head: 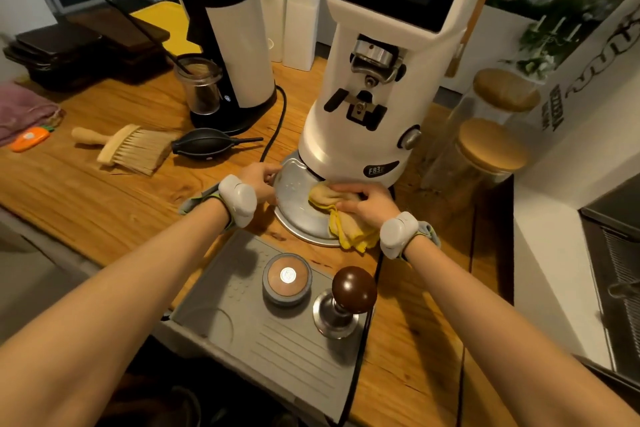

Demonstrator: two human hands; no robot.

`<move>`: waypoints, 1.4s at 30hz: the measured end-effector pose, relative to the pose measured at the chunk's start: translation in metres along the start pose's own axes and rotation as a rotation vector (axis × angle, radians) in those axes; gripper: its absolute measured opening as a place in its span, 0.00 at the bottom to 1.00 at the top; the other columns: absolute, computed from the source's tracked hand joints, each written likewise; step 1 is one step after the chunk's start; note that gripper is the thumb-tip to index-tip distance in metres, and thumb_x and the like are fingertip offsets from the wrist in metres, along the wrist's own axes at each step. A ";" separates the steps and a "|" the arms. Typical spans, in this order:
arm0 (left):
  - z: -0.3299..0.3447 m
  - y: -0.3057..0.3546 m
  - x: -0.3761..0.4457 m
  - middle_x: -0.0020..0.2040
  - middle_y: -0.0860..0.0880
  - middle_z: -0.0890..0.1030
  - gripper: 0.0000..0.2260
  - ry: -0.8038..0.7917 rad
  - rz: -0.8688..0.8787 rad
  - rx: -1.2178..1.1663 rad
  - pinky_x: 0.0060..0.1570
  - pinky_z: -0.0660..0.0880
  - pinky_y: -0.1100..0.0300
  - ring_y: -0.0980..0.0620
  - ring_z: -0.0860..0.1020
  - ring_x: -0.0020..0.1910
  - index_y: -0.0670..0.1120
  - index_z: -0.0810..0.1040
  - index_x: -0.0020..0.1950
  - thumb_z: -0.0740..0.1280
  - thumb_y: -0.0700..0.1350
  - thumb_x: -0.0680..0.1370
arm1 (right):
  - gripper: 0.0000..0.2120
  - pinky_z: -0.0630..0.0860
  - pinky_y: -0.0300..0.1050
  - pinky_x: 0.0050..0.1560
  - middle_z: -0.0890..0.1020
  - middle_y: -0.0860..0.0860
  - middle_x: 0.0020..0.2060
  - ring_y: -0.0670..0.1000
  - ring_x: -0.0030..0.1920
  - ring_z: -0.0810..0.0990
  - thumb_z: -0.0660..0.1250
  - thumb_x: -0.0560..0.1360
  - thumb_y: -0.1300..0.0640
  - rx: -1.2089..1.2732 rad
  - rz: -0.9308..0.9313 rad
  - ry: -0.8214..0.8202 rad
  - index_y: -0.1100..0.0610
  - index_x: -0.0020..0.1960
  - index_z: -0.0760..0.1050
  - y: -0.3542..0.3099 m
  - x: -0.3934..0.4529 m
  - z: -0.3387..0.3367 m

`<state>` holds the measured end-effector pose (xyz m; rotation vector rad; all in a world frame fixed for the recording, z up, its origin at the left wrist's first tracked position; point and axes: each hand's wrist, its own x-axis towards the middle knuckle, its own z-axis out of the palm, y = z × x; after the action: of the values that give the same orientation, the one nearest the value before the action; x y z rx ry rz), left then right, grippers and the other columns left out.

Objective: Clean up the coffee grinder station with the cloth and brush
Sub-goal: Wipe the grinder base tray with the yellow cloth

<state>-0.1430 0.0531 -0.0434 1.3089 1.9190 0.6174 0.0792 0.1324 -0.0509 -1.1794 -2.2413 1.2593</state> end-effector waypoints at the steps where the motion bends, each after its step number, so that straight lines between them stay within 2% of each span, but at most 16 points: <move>1: 0.000 -0.001 0.000 0.61 0.44 0.77 0.28 0.001 0.003 -0.022 0.54 0.72 0.56 0.44 0.75 0.60 0.47 0.72 0.68 0.71 0.33 0.69 | 0.17 0.64 0.31 0.61 0.79 0.51 0.62 0.49 0.64 0.73 0.71 0.72 0.63 0.014 0.002 0.012 0.57 0.61 0.79 0.001 0.002 0.002; 3: 0.000 -0.002 -0.002 0.64 0.44 0.76 0.31 -0.047 0.009 -0.026 0.57 0.71 0.56 0.43 0.73 0.64 0.49 0.68 0.71 0.71 0.34 0.69 | 0.17 0.64 0.30 0.61 0.80 0.51 0.61 0.47 0.62 0.74 0.71 0.71 0.63 0.044 0.005 0.041 0.57 0.60 0.79 0.001 0.001 0.004; 6: -0.001 -0.001 -0.003 0.71 0.45 0.69 0.44 -0.155 -0.018 0.079 0.70 0.63 0.49 0.43 0.65 0.71 0.52 0.55 0.76 0.75 0.39 0.67 | 0.18 0.64 0.29 0.59 0.80 0.51 0.59 0.42 0.58 0.72 0.72 0.70 0.63 0.075 0.004 0.062 0.56 0.59 0.80 0.002 0.001 0.003; 8: 0.000 -0.001 -0.004 0.73 0.45 0.66 0.50 -0.185 -0.023 0.174 0.72 0.59 0.47 0.41 0.62 0.72 0.53 0.48 0.77 0.77 0.42 0.65 | 0.18 0.65 0.27 0.57 0.81 0.50 0.58 0.42 0.57 0.73 0.73 0.69 0.63 0.062 0.015 0.053 0.55 0.59 0.80 0.002 0.003 0.003; 9: 0.000 0.000 -0.004 0.73 0.45 0.66 0.51 -0.184 -0.013 0.212 0.71 0.59 0.48 0.41 0.62 0.72 0.53 0.47 0.77 0.78 0.43 0.64 | 0.18 0.65 0.22 0.54 0.81 0.49 0.57 0.42 0.57 0.73 0.73 0.69 0.62 0.058 0.023 0.050 0.55 0.59 0.80 0.002 0.004 0.003; 11: 0.002 0.002 -0.004 0.72 0.44 0.66 0.53 -0.160 -0.001 0.250 0.70 0.59 0.49 0.41 0.62 0.72 0.53 0.46 0.77 0.79 0.45 0.64 | 0.19 0.65 0.16 0.48 0.80 0.45 0.54 0.42 0.56 0.73 0.73 0.69 0.62 0.065 0.039 0.052 0.54 0.59 0.80 0.002 0.008 0.003; 12: 0.002 0.002 -0.004 0.73 0.44 0.66 0.53 -0.146 0.003 0.252 0.70 0.59 0.49 0.40 0.62 0.72 0.52 0.46 0.77 0.79 0.45 0.63 | 0.19 0.65 0.18 0.49 0.80 0.45 0.53 0.43 0.55 0.73 0.74 0.68 0.61 0.066 0.048 0.050 0.54 0.59 0.80 0.001 0.009 0.003; 14: 0.001 -0.001 -0.004 0.73 0.45 0.66 0.52 -0.134 0.011 0.233 0.70 0.59 0.49 0.41 0.61 0.72 0.52 0.48 0.77 0.79 0.45 0.63 | 0.19 0.66 0.28 0.56 0.81 0.47 0.55 0.44 0.56 0.75 0.74 0.69 0.60 0.071 0.064 0.031 0.53 0.59 0.80 -0.003 0.013 0.006; 17: 0.002 -0.005 -0.004 0.73 0.48 0.66 0.51 -0.131 0.033 0.197 0.71 0.57 0.49 0.42 0.61 0.73 0.52 0.51 0.76 0.79 0.45 0.62 | 0.18 0.65 0.32 0.59 0.81 0.50 0.59 0.46 0.59 0.75 0.74 0.69 0.59 0.065 0.064 0.010 0.54 0.59 0.80 -0.013 0.022 0.013; 22: 0.004 -0.005 -0.004 0.71 0.48 0.68 0.50 -0.101 0.020 0.193 0.69 0.59 0.49 0.42 0.62 0.71 0.53 0.53 0.75 0.80 0.46 0.61 | 0.17 0.67 0.36 0.54 0.81 0.48 0.58 0.45 0.54 0.74 0.73 0.69 0.51 -0.059 0.066 -0.014 0.48 0.58 0.80 -0.028 0.042 0.027; 28: 0.003 -0.004 -0.007 0.75 0.40 0.59 0.62 -0.088 -0.068 0.184 0.71 0.58 0.46 0.38 0.55 0.74 0.52 0.34 0.76 0.80 0.47 0.61 | 0.16 0.68 0.36 0.51 0.82 0.48 0.55 0.44 0.50 0.76 0.73 0.68 0.50 -0.111 0.027 -0.030 0.45 0.56 0.81 -0.039 0.060 0.041; 31: 0.003 0.000 -0.008 0.74 0.37 0.59 0.64 -0.076 -0.086 0.193 0.70 0.60 0.46 0.37 0.58 0.73 0.52 0.31 0.75 0.81 0.46 0.61 | 0.14 0.70 0.37 0.52 0.82 0.47 0.55 0.45 0.51 0.77 0.73 0.69 0.52 -0.093 0.035 -0.045 0.44 0.54 0.81 -0.037 0.059 0.040; 35: 0.002 0.004 -0.009 0.76 0.40 0.57 0.63 -0.123 -0.109 0.173 0.70 0.59 0.44 0.39 0.55 0.74 0.52 0.29 0.75 0.79 0.44 0.63 | 0.14 0.75 0.45 0.60 0.82 0.52 0.55 0.52 0.56 0.79 0.72 0.70 0.60 0.013 0.028 -0.107 0.52 0.54 0.82 -0.036 0.051 0.038; 39: 0.001 0.005 -0.009 0.76 0.40 0.58 0.59 -0.124 -0.091 0.214 0.69 0.62 0.47 0.39 0.58 0.74 0.50 0.34 0.76 0.78 0.45 0.64 | 0.14 0.73 0.36 0.54 0.81 0.54 0.56 0.49 0.53 0.78 0.71 0.70 0.65 0.071 0.017 -0.161 0.57 0.55 0.82 -0.033 0.037 0.035; 42: 0.003 0.006 -0.008 0.75 0.41 0.59 0.57 -0.146 -0.079 0.244 0.69 0.61 0.48 0.39 0.58 0.74 0.50 0.36 0.77 0.78 0.46 0.65 | 0.15 0.74 0.31 0.52 0.82 0.55 0.57 0.48 0.55 0.79 0.70 0.70 0.67 0.140 0.033 -0.187 0.59 0.55 0.81 -0.024 0.023 0.027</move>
<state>-0.1359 0.0480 -0.0385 1.3786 1.9588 0.2464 0.0369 0.1287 -0.0495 -1.0916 -2.2257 1.5700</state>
